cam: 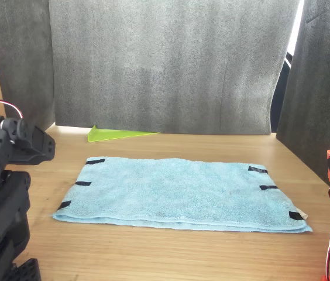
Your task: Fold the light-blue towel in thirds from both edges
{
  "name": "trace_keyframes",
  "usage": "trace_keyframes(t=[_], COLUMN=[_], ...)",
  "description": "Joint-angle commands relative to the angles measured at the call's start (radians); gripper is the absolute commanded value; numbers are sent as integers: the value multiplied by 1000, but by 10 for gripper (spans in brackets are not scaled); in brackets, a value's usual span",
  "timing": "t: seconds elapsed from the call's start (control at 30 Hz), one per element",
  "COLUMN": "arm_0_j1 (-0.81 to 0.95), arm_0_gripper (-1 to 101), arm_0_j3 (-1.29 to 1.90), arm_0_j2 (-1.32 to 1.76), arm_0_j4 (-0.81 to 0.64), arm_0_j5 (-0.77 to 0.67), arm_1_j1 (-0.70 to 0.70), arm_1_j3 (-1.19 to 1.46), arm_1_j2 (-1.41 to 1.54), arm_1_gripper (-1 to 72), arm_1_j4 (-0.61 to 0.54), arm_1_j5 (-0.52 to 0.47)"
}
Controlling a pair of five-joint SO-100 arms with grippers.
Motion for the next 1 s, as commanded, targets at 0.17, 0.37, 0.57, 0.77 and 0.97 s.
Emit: trace_keyframes(t=[0.17, 0.37, 0.57, 0.77, 0.97], arm_0_j1=[14, 3, 17, 6, -41], arm_0_gripper=[-3, -4, -4, -4, -4], arm_0_j3=[-2, -17, -192, -511, -790], arm_0_j2=[6, -12, -362, -739, -1132], arm_0_j4=[6, -2, -92, -38, 20], arm_0_j5=[14, 25, 14, 11, 3], arm_1_j1=[17, -8, 12, 89, 143], arm_1_j3=[-3, -89, -437, -816, -1098], arm_1_j2=[2, -15, -514, -974, -1453], arm_1_gripper=[-1, -1, -1, 2, 24], arm_1_j4=[-6, 23, -5, 118, 236], arm_1_j5=[-11, -57, -83, -80, -49])
